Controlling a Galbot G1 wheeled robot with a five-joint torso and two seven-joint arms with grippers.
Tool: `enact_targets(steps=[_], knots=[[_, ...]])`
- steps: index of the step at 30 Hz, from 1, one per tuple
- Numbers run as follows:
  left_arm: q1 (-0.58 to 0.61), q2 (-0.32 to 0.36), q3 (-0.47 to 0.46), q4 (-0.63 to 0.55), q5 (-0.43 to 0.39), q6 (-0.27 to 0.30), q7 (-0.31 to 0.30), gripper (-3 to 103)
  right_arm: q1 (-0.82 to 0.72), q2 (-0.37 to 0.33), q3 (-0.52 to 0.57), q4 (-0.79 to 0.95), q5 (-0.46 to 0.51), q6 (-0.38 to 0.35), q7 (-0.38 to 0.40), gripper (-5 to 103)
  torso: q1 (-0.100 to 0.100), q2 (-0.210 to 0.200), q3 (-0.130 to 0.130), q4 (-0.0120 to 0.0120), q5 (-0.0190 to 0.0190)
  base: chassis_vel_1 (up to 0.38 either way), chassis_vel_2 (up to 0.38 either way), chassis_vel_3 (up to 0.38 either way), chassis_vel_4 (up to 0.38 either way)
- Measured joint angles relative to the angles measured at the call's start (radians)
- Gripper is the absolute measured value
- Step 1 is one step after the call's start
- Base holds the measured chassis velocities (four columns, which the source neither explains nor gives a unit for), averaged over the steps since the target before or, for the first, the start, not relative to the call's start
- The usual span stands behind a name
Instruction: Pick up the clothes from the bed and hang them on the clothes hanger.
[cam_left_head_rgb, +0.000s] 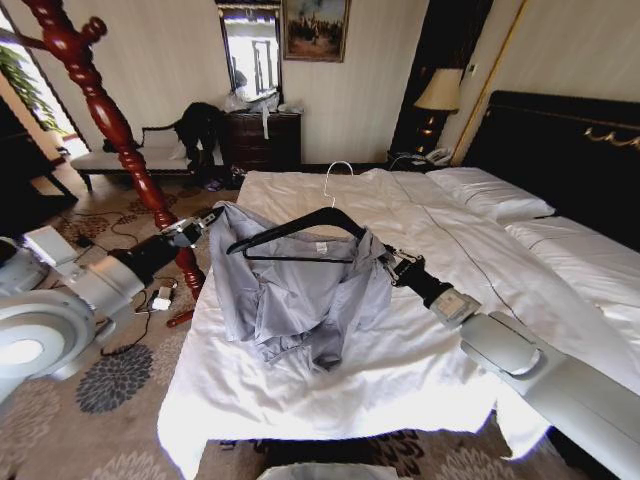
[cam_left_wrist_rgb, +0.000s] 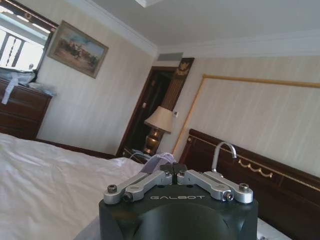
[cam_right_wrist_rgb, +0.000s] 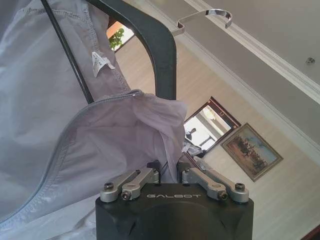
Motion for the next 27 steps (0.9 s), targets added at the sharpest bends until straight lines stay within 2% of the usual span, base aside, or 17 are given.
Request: enact_targets(steps=[10,14,17,22,27], knots=[[-0.021,0.046,0.029,-0.048,0.022,0.008,-0.007,0,0.014,-0.001,-0.009,-0.042,-0.032,-0.022,-0.004,15,0.0,0.0,0.0,0.0002,-0.0001,0.0,0.0,0.0,0.0],[0.068,0.053,-0.062,-0.033,0.016,0.017,0.013,0,0.003,-0.004,0.016,-0.07,-0.031,-0.011,-0.002,15,0.0,0.0,0.0,0.0003,0.0,0.0,0.0,0.0,0.0],[0.08,0.044,-0.078,-0.016,0.012,0.02,0.014,0,0.012,-0.007,0.024,-0.071,-0.021,-0.011,0.0,15,0.0,0.0,0.0,0.0001,-0.0005,0.0,0.0,0.0,0.0],[0.053,0.046,-0.044,-0.015,0.031,0.017,0.014,0,0.044,-0.007,0.006,-0.049,-0.004,-0.03,0.002,15,0.0,0.0,0.0,0.0002,-0.0002,0.0,0.0,0.0,0.0],[-0.015,0.084,0.01,-0.037,0.037,0.015,-0.003,0,0.044,-0.007,-0.025,0.004,0.014,-0.076,0.002,15,0.0,0.0,0.0,0.0,-0.0003,0.0,0.0,0.0,0.0]])
